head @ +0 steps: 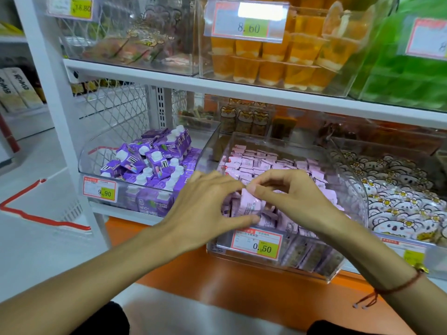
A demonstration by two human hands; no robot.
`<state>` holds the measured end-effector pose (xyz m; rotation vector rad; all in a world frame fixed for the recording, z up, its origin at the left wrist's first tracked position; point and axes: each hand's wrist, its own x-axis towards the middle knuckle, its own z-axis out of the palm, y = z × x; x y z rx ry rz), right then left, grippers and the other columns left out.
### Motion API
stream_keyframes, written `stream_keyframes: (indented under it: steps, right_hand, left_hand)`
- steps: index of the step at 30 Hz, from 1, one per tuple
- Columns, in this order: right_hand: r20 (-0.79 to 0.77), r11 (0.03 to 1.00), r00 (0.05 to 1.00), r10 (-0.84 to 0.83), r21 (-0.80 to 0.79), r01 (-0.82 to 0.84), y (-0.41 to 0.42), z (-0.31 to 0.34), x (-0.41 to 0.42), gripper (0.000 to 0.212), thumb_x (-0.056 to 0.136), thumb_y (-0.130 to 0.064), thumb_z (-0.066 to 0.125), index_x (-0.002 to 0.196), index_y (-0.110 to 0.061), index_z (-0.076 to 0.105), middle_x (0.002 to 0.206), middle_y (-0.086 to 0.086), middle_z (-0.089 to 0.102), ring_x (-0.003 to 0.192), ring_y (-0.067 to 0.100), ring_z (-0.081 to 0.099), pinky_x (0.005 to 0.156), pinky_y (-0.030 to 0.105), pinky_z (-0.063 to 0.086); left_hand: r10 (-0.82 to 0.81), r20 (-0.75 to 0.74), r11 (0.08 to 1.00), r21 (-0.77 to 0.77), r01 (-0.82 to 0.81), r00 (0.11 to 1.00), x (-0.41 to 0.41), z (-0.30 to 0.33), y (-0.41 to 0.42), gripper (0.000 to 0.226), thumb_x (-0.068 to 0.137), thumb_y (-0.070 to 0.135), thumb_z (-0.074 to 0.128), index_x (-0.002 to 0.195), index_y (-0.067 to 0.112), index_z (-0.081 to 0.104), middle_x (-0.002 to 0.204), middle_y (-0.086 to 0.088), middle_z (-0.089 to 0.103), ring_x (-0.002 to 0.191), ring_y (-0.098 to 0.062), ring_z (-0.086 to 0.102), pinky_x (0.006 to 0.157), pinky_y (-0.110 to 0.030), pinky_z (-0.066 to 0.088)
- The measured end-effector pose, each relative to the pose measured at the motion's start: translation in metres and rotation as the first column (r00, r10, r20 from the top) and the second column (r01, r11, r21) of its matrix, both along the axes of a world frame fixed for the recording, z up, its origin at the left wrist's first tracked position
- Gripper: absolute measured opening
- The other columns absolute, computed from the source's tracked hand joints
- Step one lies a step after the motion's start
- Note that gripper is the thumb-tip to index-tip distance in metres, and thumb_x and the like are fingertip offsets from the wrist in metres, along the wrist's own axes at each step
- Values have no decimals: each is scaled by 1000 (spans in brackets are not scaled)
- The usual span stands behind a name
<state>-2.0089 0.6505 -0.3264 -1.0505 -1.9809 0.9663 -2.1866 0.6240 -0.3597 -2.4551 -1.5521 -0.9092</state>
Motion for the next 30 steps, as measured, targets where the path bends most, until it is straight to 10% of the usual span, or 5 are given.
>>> stream_keyframes:
  steps: [3, 7, 12, 18, 30]
  right_hand:
    - [-133, 992, 983, -126, 11, 129, 1, 3, 3, 11, 88, -15, 64, 79, -19, 70, 74, -10, 70, 65, 3, 62, 56, 13, 47]
    - [-251, 955, 935, -249, -223, 194, 4, 8, 10, 24, 93, -35, 53, 91, -16, 68, 85, 2, 66, 65, 9, 61, 53, 18, 49]
    - [-293, 861, 930, -221, -506, 45, 2, 6, 5, 38, 81, -59, 53, 102, -29, 60, 107, -2, 65, 72, 15, 68, 55, 22, 53]
    - [-525, 944, 846, -95, -318, -92, 5, 5, 7, 24, 84, -11, 63, 107, -18, 64, 100, 1, 69, 78, 11, 66, 67, 18, 53]
    - [-567, 995, 824, 2, -81, -58, -2, 7, 5, 17, 72, -22, 72, 85, -16, 64, 103, 4, 67, 87, 18, 69, 79, 24, 55]
  left_hand:
    - [-32, 296, 989, -131, 74, 955, 2, 2, -1, 49, 68, 68, 62, 91, 26, 65, 74, 12, 65, 70, -2, 59, 66, -26, 46]
    - [-14, 834, 953, -155, 259, 551, -5, 21, -2, 41, 67, 42, 72, 102, 24, 65, 90, 11, 74, 82, -2, 69, 72, -15, 53]
    - [62, 957, 890, -181, 418, 283, -7, 26, -5, 38, 73, 26, 71, 109, 19, 61, 102, 4, 73, 97, -9, 68, 79, -19, 54]
    - [-33, 859, 893, -205, 402, 511, -7, 19, -8, 35, 76, -10, 69, 100, 15, 62, 107, 11, 70, 99, 0, 64, 73, -11, 50]
    - [32, 887, 952, -167, 257, 461, -6, 28, -11, 50, 67, 32, 79, 113, 24, 60, 114, 9, 65, 106, -2, 61, 86, -16, 49]
